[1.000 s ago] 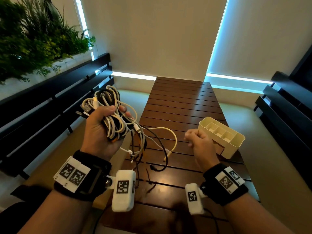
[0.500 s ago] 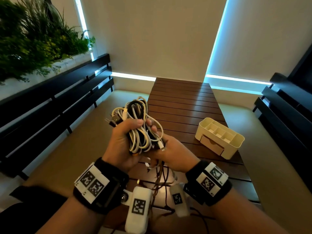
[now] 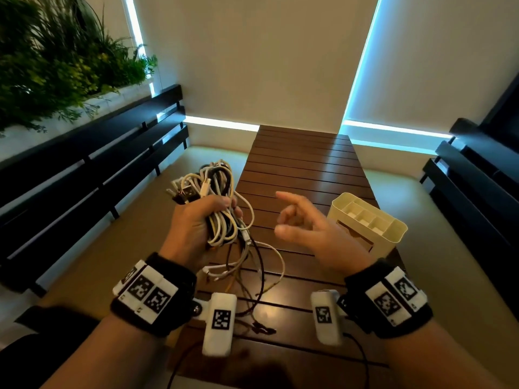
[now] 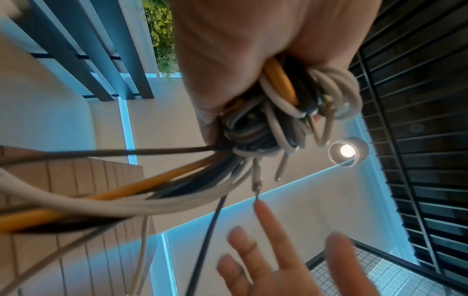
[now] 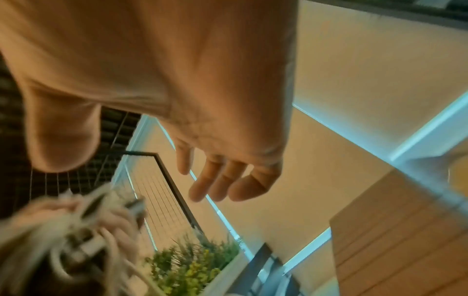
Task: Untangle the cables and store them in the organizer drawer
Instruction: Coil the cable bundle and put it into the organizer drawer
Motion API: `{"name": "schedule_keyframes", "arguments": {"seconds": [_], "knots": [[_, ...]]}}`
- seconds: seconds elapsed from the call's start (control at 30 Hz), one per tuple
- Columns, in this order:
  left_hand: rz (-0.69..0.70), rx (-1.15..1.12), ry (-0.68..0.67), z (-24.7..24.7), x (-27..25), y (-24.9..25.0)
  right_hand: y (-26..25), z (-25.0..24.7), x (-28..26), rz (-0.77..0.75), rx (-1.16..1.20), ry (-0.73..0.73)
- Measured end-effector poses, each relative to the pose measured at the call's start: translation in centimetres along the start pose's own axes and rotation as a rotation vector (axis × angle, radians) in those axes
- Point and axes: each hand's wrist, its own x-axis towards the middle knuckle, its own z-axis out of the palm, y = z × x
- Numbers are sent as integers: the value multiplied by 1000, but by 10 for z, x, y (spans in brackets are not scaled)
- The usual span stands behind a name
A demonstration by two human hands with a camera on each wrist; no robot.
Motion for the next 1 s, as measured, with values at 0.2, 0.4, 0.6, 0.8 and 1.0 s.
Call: {"name": "schedule_keyframes", "arguments": {"seconds": [0.2,0.4,0.6,0.8,1.0], "knots": [[-97,-168,-213,7,-2,-11,-8,30,-4,360,318,-290],[-142,-331,-399,16,-22,-24,4,41,2,315,717,32],[-120,-302,-360,24,-34,-32,7,39,2,213,695,293],[-187,-234,-166,23,-36,-37,2,35,-5,97,585,324],[-271,-223,-131,25,-37,-35,-4,29,-17,30,602,151]]}}
